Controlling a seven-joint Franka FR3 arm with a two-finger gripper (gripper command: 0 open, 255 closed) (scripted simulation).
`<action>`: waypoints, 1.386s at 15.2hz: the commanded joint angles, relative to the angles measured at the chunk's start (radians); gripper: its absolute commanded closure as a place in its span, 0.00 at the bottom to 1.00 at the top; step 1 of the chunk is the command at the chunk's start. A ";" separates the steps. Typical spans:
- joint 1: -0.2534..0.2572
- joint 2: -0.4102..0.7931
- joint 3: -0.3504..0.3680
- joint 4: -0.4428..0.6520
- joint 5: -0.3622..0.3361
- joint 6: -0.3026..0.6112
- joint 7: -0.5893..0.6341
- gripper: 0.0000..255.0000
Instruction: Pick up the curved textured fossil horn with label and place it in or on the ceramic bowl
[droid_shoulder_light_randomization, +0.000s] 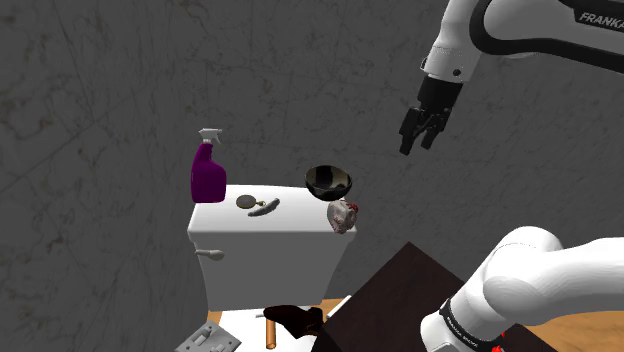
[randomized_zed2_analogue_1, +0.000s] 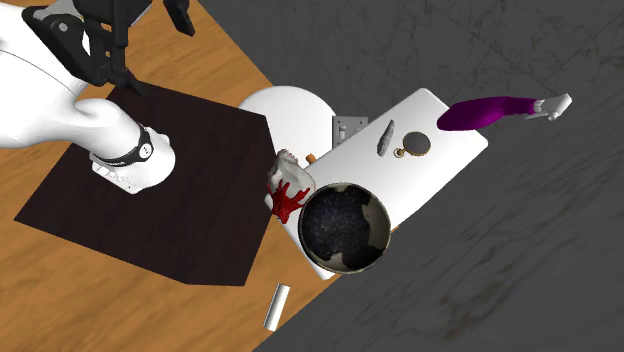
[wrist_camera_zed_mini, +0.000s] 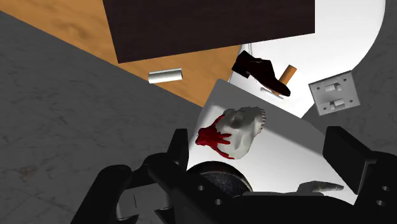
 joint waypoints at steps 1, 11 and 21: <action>0.000 0.000 0.000 0.000 0.000 0.000 0.000 0.00; 0.101 0.306 -0.100 0.021 -0.017 0.273 -0.395 0.00; 0.187 0.657 -0.125 0.172 0.040 0.453 -0.769 0.00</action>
